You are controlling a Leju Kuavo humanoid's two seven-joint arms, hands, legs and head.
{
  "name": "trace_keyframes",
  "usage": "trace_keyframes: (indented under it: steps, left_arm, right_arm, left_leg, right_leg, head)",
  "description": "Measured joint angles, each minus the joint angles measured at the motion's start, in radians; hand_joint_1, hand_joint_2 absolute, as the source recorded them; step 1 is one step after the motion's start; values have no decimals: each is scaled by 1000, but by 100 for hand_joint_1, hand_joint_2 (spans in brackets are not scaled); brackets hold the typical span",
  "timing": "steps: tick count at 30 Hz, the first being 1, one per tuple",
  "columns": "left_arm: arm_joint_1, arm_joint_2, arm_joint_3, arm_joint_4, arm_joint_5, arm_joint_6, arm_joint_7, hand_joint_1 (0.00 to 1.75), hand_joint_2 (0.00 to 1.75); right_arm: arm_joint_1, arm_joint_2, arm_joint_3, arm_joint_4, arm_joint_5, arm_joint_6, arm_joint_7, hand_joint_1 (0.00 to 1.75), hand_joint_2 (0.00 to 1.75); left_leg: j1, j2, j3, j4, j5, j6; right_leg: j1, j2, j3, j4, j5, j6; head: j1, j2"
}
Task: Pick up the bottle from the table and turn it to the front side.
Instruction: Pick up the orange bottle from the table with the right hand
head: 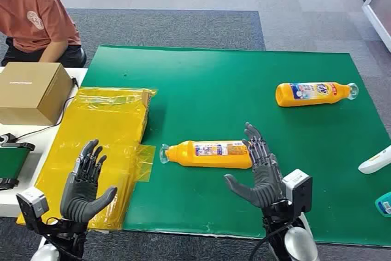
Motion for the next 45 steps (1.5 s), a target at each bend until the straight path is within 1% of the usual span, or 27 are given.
trace_keyframes:
  steps: [26, 31, 33, 34, 37, 38, 40, 42, 45]
  left_arm:
    - [-1, 4, 0, 5, 2, -4, 3, 0, 175]
    - [-3, 4, 0, 6, 2, -6, 3, 0, 175]
    - [-3, 4, 1, 6, 1, -6, 4, 0, 175]
    - [-2, 3, 2, 6, -2, -7, 5, 0, 175]
    - [1, 0, 7, 5, -23, -22, 17, 0, 175]
    - [1, -3, 9, 3, -30, -32, 23, 0, 175]
    - [-4, -10, 12, 1, -41, -55, 35, 0, 175]
    - [-15, -16, 12, 0, -48, -75, 45, 0, 175]
    - [-38, -24, 13, 0, -52, -96, 52, 0, 175]
  right_arm:
    - [0, 0, -3, 0, 12, -13, 2, 0, 175]
    - [-2, 0, -3, 0, 54, -37, 6, 0, 175]
    - [-6, -1, -3, 0, 145, -81, 30, 0, 175]
    - [-10, -4, -1, 2, 239, -116, 58, 0, 175]
    - [-36, -21, 15, 18, 660, -206, 210, 0, 175]
    - [-49, -27, 23, 33, 796, -216, 265, 0, 175]
    - [-80, -34, 42, 81, 1000, -213, 346, 0, 175]
    - [-116, -37, 63, 147, 1132, -205, 391, 0, 175]
    - [-174, -37, 96, 269, 1240, -202, 424, 0, 175]
  left_leg:
    - [0, 0, 0, 0, 0, 0]
    - [0, 0, 0, 0, 0, 0]
    - [0, 0, 0, 0, 0, 0]
    - [0, 0, 0, 0, 0, 0]
    - [0, 0, 0, 0, 0, 0]
    - [0, 0, 0, 0, 0, 0]
    - [0, 0, 0, 0, 0, 0]
    - [0, 0, 0, 0, 1, 0]
    - [0, 0, 0, 0, 1, 0]
  right_leg:
    - [0, 0, 0, 0, 0, 0]
    - [0, 0, 0, 0, 0, 0]
    - [0, 0, 0, 0, 0, 0]
    - [0, 0, 0, 0, 0, 0]
    - [0, 0, 0, 0, 0, 0]
    - [0, 0, 0, 0, 0, 0]
    - [0, 0, 0, 0, 0, 0]
    - [0, 0, 1, 0, 1, 0]
    - [0, 0, 1, 0, 1, 0]
  head:
    - [0, 0]
    - [0, 0]
    - [0, 0]
    - [0, 0]
    - [0, 0]
    - [0, 0]
    - [0, 0]
    - [0, 0]
    - [0, 0]
